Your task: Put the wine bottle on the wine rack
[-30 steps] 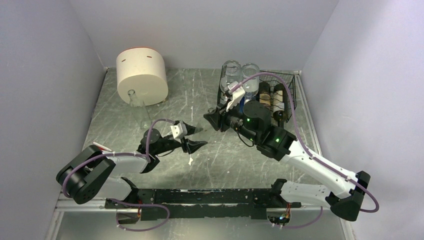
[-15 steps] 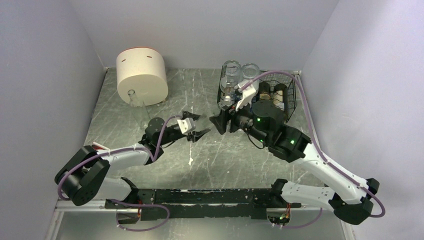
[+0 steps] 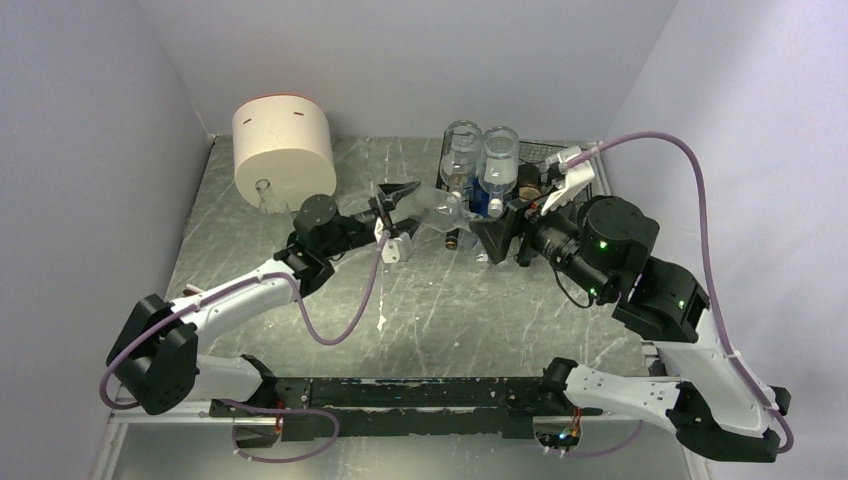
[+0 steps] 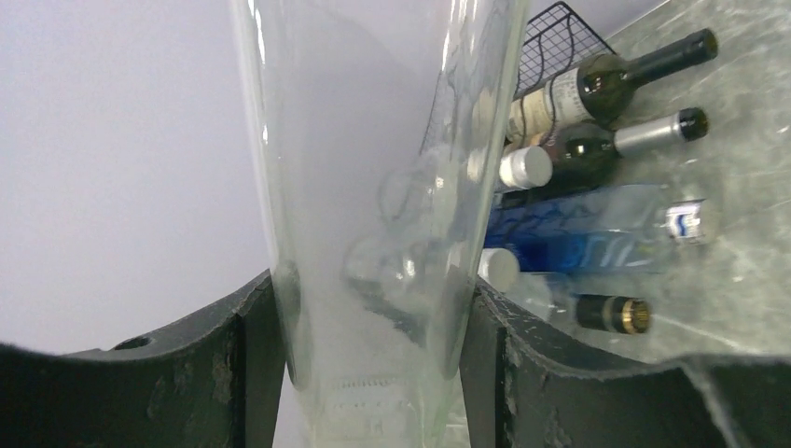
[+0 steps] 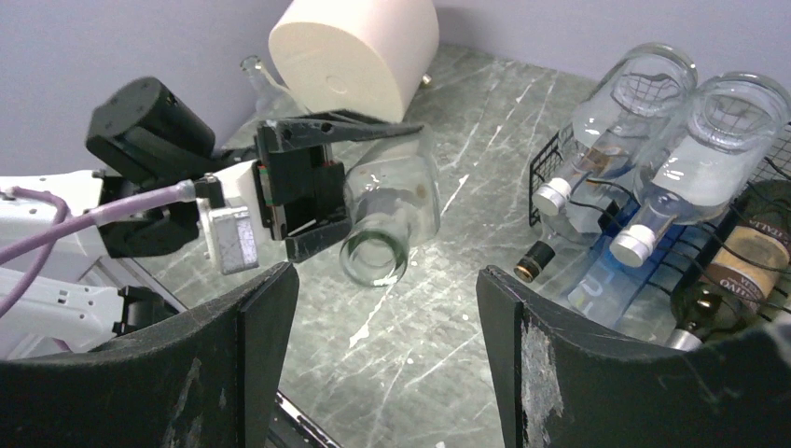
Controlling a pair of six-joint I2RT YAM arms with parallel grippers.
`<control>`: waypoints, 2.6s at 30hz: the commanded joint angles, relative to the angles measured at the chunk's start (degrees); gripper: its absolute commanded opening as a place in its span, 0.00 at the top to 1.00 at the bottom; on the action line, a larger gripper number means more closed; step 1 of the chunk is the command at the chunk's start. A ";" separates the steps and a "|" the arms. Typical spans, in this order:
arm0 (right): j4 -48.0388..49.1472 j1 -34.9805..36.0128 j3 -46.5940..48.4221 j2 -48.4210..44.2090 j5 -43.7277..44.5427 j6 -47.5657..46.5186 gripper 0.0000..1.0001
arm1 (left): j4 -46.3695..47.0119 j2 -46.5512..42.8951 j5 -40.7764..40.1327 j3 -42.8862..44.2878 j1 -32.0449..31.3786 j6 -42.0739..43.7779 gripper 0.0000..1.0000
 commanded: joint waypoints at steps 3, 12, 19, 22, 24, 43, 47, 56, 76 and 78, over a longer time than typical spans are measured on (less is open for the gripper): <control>-4.08 0.13 1.73 1.50 2.48 -0.42 0.25 | -9.29 -0.32 6.62 9.16 -0.33 21.46 0.93; -2.08 0.13 -2.01 2.73 -0.86 -0.83 0.22 | -22.16 -0.95 8.01 14.10 -1.83 39.26 0.93; 1.96 0.08 -6.67 5.11 -3.78 0.84 0.21 | -24.40 -1.31 6.81 14.48 -3.42 43.38 0.93; 3.45 0.08 -8.18 6.08 -4.07 1.36 0.21 | -24.97 -1.08 6.46 14.81 -3.76 43.83 0.93; 4.38 0.11 -9.38 6.68 -4.25 1.82 0.21 | -25.07 -0.86 6.03 15.00 -3.82 44.00 0.93; 5.22 0.08 -13.55 10.08 -0.83 5.05 0.63 | -23.75 -0.81 5.27 15.67 -3.96 36.38 0.93; 5.35 0.10 -13.19 9.45 1.81 4.41 1.00 | -19.90 -1.66 5.58 13.49 -3.89 31.28 0.57; 8.48 0.14 -11.08 6.80 12.89 2.80 1.00 | -4.00 -3.02 5.36 2.97 -4.05 12.87 0.00; 14.84 -29.02 -5.65 17.98 6.75 -4.35 1.00 | 7.47 -11.83 -16.84 -13.81 -4.40 -49.95 0.04; 15.27 -33.71 -7.02 18.03 5.50 -3.00 1.00 | 4.58 -12.80 -21.14 -14.01 -4.45 -55.48 0.03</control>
